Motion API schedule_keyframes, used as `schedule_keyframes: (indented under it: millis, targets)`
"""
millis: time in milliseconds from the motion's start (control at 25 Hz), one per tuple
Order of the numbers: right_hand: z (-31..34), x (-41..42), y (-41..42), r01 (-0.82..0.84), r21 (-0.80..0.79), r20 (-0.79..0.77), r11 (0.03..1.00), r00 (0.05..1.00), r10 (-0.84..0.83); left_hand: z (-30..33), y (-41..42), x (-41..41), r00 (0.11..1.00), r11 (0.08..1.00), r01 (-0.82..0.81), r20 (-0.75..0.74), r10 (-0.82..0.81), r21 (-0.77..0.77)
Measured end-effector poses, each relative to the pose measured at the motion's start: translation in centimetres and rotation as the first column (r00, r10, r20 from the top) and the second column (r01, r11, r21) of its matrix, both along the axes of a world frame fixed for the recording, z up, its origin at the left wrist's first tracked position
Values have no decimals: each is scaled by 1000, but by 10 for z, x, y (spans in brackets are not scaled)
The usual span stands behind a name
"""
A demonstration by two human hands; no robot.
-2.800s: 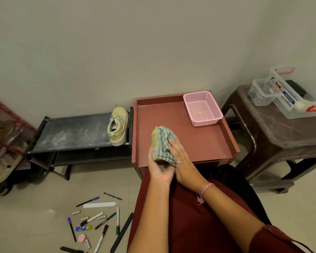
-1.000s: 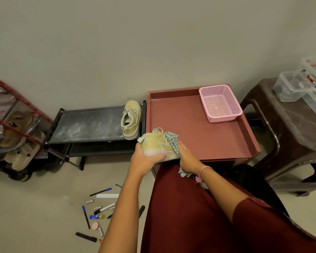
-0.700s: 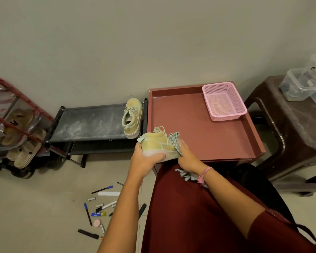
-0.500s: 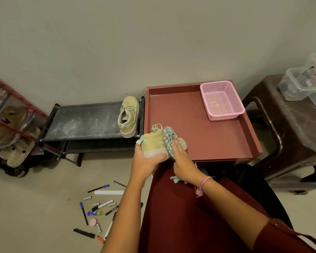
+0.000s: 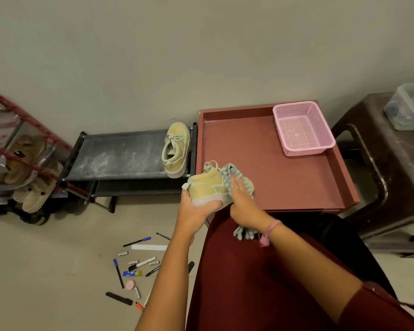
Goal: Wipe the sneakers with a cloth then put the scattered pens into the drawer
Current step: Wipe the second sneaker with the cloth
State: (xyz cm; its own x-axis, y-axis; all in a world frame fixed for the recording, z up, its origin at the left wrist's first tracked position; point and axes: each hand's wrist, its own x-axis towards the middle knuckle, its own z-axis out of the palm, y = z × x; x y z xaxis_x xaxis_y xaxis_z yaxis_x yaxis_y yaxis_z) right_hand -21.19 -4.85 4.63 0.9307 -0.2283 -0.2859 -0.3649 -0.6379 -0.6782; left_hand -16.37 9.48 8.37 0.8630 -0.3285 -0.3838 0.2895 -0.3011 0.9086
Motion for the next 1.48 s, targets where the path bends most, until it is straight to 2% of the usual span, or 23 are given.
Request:
schedule_keyframes:
  millis: [80,160,200,280,360,440,520,600,760,880,1080,1120,1280,1360,1440,1480]
  targets:
    - [10,-16,21,-50,-19,167,999,985,52,-3,-2,0,1000,1000,-9,-19,9,-12]
    - [-5,-33,14,5,-107,282,994,959,25,-4,-3,-4,999,999,-31,-36,30,-20]
    - [-14,-37,1,27,-184,278,983,960,26,-3,-2,-5,999,999,-32,-38,31,-21]
    - [-29,-30,-30,21,-203,127,979,992,5,-2,-2,-4,999,1000,-5,-43,4,-14]
    - [-31,-17,-60,52,-69,-46,996,997,-56,1,-4,-3,999,999,39,-20,-39,4]
    - [-30,1,-81,42,55,-150,998,988,-33,2,-6,-5,997,997,72,18,-73,26]
    - [-19,19,-77,50,77,-124,996,991,-40,2,-5,-6,993,993,105,40,-107,46]
    - [-7,26,-57,32,48,-27,998,999,-30,-3,-2,-7,986,988,146,67,-150,53]
    - [-15,-3,-46,42,-28,107,999,993,-39,-8,2,-11,976,982,182,115,-188,57]
    - [-26,-5,-78,13,-114,-32,993,999,-17,-13,2,-11,966,974,212,137,-221,75]
    - [5,26,-54,117,184,-7,976,993,-117,-16,0,-7,976,983,176,120,-182,60]
    - [8,27,-50,115,195,30,974,992,-123,-18,0,-5,977,984,169,125,-175,57]
    - [-2,1,-46,-24,-125,91,992,995,35,-20,-4,-3,972,983,175,148,-182,57]
    - [-15,-2,-68,-137,-294,14,946,989,148,-18,-6,-5,969,978,196,138,-204,69]
    - [-23,8,-83,-178,-322,-51,930,984,171,-16,-7,-6,966,975,208,139,-218,82]
    - [-25,16,-84,-172,-284,-79,943,985,156,-16,-8,-6,965,974,209,142,-219,83]
